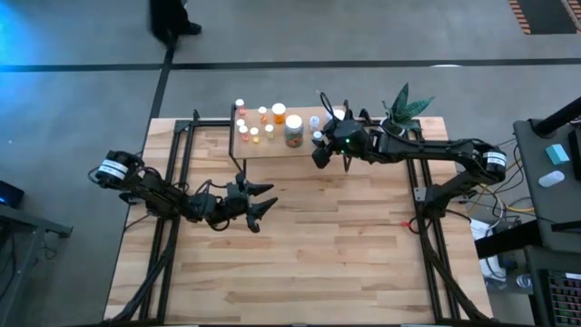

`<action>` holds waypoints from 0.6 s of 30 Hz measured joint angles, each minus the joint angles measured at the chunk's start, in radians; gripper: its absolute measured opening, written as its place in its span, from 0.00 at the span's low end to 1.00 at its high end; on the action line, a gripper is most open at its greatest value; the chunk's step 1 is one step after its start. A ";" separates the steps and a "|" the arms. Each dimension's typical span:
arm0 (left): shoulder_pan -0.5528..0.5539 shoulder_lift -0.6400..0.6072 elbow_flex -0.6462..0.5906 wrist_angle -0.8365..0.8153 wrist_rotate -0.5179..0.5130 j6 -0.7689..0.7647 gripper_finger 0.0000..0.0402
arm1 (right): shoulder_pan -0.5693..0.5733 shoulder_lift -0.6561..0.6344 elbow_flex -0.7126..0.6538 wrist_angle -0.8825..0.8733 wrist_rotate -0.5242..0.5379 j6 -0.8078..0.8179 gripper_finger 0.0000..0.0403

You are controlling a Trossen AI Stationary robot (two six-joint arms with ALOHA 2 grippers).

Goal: Pick and place medicine bottles onto shelf by color
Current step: Return to Home Position

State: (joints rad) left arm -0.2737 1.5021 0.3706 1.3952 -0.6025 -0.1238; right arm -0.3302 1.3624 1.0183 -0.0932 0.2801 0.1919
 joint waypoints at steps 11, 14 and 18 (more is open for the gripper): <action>0.000 0.000 -0.013 0.000 0.000 0.000 0.51 | 0.016 -0.015 0.096 -0.142 0.010 -0.006 0.52; 0.000 0.000 -0.014 0.000 0.000 0.000 0.51 | 0.030 -0.037 0.116 -0.182 0.026 -0.012 0.52; 0.000 0.000 -0.015 0.000 0.000 0.000 0.51 | 0.053 -0.085 0.112 -0.200 0.072 -0.029 0.52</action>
State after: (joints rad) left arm -0.2741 1.5021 0.3557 1.3957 -0.6025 -0.1242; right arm -0.2770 1.2770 1.1307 -0.2935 0.3517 0.1624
